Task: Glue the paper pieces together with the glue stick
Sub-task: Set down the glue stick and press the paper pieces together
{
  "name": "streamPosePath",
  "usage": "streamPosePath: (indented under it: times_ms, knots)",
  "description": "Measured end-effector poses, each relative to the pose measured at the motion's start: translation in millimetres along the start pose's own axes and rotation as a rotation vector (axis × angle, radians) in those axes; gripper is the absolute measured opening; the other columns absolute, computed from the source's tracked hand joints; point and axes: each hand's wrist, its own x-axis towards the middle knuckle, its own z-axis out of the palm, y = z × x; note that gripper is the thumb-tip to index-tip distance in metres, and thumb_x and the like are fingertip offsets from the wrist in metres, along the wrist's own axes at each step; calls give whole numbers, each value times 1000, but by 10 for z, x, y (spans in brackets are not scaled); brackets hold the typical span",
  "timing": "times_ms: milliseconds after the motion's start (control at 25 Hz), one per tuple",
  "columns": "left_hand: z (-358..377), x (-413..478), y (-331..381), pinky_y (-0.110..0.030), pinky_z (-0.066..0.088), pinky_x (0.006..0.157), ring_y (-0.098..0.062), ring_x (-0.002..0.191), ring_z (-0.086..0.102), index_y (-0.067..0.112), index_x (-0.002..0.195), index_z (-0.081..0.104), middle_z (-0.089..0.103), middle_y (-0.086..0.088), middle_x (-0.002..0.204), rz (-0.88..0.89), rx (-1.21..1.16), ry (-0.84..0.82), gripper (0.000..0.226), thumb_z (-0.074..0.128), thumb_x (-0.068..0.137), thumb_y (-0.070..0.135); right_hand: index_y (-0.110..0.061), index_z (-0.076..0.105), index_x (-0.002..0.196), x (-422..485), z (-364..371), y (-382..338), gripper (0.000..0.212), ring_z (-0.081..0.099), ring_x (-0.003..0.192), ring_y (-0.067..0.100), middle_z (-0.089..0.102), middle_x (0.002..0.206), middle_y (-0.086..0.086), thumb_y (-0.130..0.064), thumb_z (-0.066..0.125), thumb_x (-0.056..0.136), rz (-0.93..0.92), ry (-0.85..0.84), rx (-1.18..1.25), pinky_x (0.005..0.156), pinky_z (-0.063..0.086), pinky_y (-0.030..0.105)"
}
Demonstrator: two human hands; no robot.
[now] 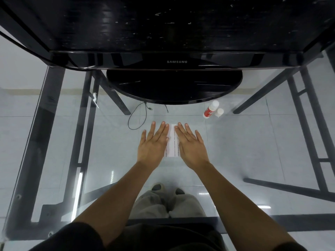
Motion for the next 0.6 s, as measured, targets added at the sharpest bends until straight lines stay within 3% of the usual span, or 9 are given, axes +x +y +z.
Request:
streamPosePath:
  times_ms: [200,400,600]
  knots:
    - [32,-4,-23,-37,-24,104,-16,131,-35,27,131,-38,-35,9,142,5,-1,9,56,-12,88,51,-21,3,147,-45,28,-20,57,-17,137,10,2,157,-3,-39,19,95,22,19,-76,111,-12,35]
    - [63,-1,-18,-39,-20,106,-17,134,-30,28,131,-39,-30,7,146,3,-20,27,56,-19,85,53,-20,-1,147,-37,42,-40,59,-22,136,9,-2,157,-2,-40,19,96,51,21,-115,110,-16,35]
    - [57,-4,-16,-38,-20,107,-16,133,-32,27,134,-33,-17,4,154,7,-16,13,56,-9,89,51,-22,-3,147,-36,36,-55,60,-19,138,11,-3,157,-3,-45,14,94,66,1,-113,109,-19,34]
